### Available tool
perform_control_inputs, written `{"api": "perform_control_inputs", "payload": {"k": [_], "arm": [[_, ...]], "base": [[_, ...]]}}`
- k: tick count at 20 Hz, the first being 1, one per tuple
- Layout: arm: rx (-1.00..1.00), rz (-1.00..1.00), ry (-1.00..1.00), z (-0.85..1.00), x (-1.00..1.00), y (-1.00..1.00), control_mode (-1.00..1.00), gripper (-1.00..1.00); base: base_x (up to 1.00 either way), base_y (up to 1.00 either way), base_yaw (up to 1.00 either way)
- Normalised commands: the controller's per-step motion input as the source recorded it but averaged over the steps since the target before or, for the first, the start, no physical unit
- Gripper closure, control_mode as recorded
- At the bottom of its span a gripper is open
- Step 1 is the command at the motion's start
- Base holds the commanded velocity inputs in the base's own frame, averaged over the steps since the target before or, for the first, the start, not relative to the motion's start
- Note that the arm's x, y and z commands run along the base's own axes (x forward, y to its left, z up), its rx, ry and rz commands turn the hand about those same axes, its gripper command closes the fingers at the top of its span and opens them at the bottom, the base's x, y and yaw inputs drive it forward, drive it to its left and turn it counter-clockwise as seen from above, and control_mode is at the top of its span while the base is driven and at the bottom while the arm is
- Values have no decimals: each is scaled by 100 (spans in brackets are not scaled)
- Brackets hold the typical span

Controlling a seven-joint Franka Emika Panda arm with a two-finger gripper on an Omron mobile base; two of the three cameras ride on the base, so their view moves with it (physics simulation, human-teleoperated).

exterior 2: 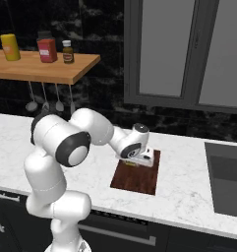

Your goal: Pick up the sponge from the counter and clean the cutting board by briefly scrubbing or pressing down on the cutting board. Once finished, release the sponge.

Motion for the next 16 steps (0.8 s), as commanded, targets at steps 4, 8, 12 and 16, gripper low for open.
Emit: {"api": "perform_control_inputs", "payload": {"k": [4, 8, 12, 16], "arm": [[0, 0, 3, -32, -80, -7, -100, 100], [0, 0, 2, -31, -100, 0, -100, 100], [0, 0, 3, -31, -100, 0, -100, 100], [0, -1, 8, -31, -79, 0, -100, 100]], "base": [[0, 0, 0], [0, 0, 0], [0, 0, 0], [0, 0, 0]]}}
